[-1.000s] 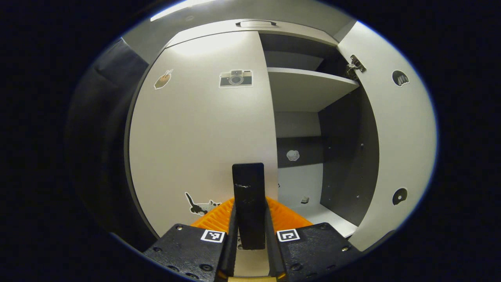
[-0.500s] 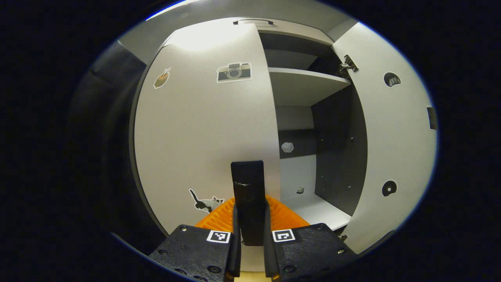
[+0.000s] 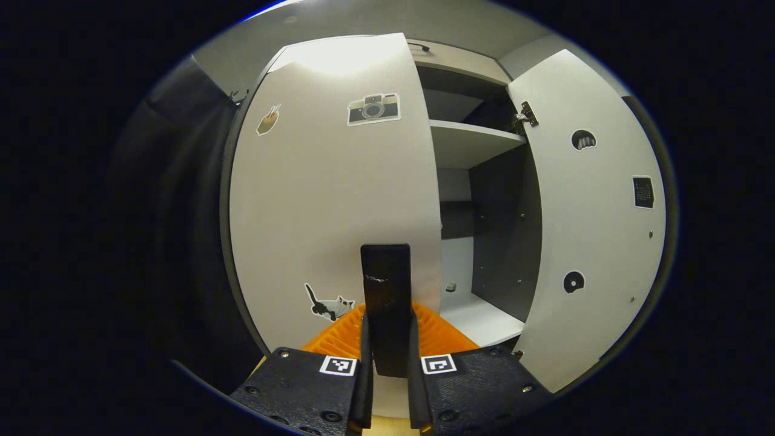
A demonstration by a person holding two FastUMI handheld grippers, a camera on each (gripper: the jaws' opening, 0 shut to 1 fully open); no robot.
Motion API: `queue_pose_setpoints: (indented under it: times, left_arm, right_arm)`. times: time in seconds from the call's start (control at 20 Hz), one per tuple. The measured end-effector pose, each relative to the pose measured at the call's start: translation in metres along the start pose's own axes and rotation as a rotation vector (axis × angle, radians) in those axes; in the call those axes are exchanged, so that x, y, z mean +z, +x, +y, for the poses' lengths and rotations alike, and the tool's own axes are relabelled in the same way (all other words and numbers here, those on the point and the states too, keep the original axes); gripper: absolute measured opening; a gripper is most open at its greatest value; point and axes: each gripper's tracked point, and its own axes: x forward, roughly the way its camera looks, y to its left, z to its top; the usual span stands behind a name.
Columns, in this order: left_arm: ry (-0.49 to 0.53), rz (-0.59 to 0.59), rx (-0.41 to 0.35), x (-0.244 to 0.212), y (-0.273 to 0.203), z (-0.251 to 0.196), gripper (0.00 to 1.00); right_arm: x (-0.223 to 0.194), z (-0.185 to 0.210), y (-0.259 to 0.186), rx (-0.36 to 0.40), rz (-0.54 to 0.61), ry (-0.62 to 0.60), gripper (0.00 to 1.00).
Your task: Open the right door of the double-door shoe cabinet with the right hand, and open the left door with the left hand.
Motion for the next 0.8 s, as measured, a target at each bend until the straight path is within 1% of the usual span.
queue_pose_setpoints:
  times: [0.45,0.5,0.75,0.8]
  left_arm:
    - [0.054,0.014,-0.007,-0.005,-0.045,0.020,0.25]
    - [0.058,0.007,-0.010,-0.003,-0.051,0.024,0.21]
    - [0.040,0.008,-0.030,-0.004,-0.073,0.041,0.21]
    - [0.036,0.007,-0.034,-0.004,-0.078,0.046,0.20]
  right_arm:
    - [-0.011,0.002,0.002,-0.007,0.027,-0.004,0.98]
    - [-0.012,0.002,0.002,-0.012,0.029,-0.004,0.98]
    - [-0.011,0.004,0.003,-0.010,0.029,-0.005,0.98]
    - [-0.012,0.006,0.003,-0.009,0.028,-0.008,0.98]
